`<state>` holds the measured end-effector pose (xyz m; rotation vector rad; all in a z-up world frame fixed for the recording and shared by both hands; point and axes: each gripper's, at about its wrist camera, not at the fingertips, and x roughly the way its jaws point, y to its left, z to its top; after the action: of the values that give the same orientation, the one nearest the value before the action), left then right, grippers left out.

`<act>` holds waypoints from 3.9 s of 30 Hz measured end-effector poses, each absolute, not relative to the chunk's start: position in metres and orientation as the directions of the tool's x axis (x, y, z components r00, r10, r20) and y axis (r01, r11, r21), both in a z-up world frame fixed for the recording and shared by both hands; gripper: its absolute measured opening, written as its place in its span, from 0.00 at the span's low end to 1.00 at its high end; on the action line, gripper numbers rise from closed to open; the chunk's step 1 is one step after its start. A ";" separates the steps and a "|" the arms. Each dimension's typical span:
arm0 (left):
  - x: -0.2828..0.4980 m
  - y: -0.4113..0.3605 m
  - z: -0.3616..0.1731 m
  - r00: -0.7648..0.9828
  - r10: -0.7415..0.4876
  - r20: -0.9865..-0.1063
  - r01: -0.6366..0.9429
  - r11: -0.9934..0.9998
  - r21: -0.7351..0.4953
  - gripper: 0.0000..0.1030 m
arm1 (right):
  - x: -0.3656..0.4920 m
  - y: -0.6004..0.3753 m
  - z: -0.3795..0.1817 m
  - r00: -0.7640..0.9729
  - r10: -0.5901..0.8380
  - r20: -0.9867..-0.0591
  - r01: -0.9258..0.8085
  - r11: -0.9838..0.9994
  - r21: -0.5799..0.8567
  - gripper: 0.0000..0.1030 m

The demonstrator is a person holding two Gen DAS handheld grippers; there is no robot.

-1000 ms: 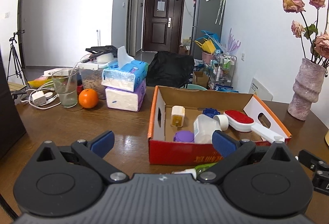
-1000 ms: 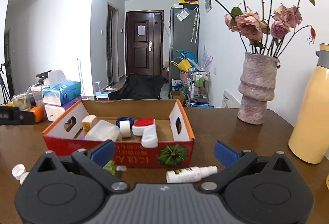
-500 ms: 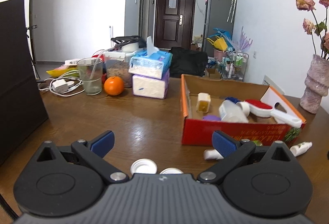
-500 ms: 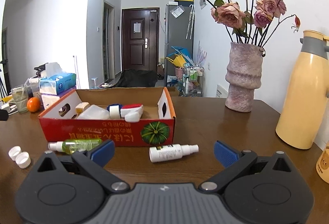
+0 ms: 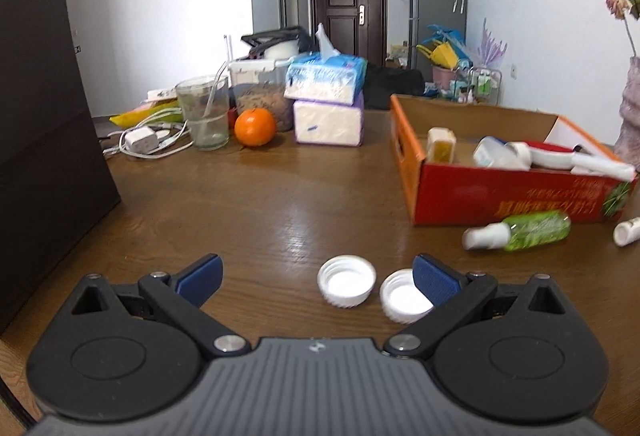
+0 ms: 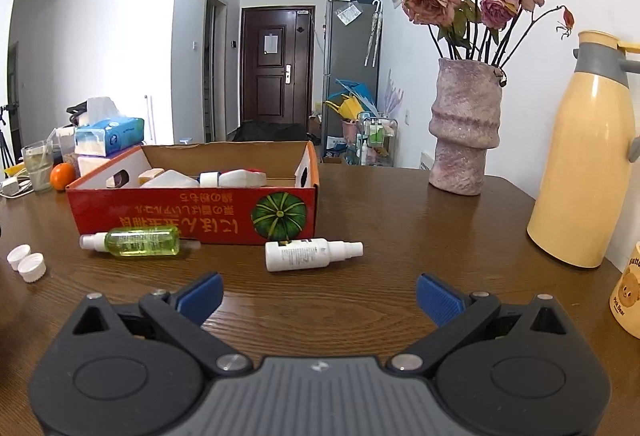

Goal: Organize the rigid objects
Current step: 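Grasp a white bottle cap with the left tool, then lift the white cap with the left tool while the right tool grasps the white spray bottle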

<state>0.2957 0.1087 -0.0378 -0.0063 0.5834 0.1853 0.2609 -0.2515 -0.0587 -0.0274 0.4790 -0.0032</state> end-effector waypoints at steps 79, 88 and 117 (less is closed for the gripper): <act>0.332 0.033 -0.056 0.833 0.077 -0.547 -0.106 0.994 -0.021 0.40 | 0.404 -0.260 -0.102 0.800 0.035 -0.599 -0.078 0.996 -0.046 1.00; 0.333 0.020 -0.059 0.831 0.059 -0.553 -0.081 0.997 -0.016 0.40 | 0.419 -0.265 -0.108 0.763 0.060 -0.643 -0.089 0.996 -0.014 1.00; 0.323 0.017 -0.051 0.850 0.028 -0.526 -0.058 0.998 -0.040 0.40 | 0.384 -0.254 -0.094 0.821 0.011 -0.570 -0.039 0.998 -0.038 0.93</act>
<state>0.3232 0.0168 -0.0507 -0.0552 0.5534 0.0453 0.3842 -0.2536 -0.0942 -0.0490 0.6065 0.0266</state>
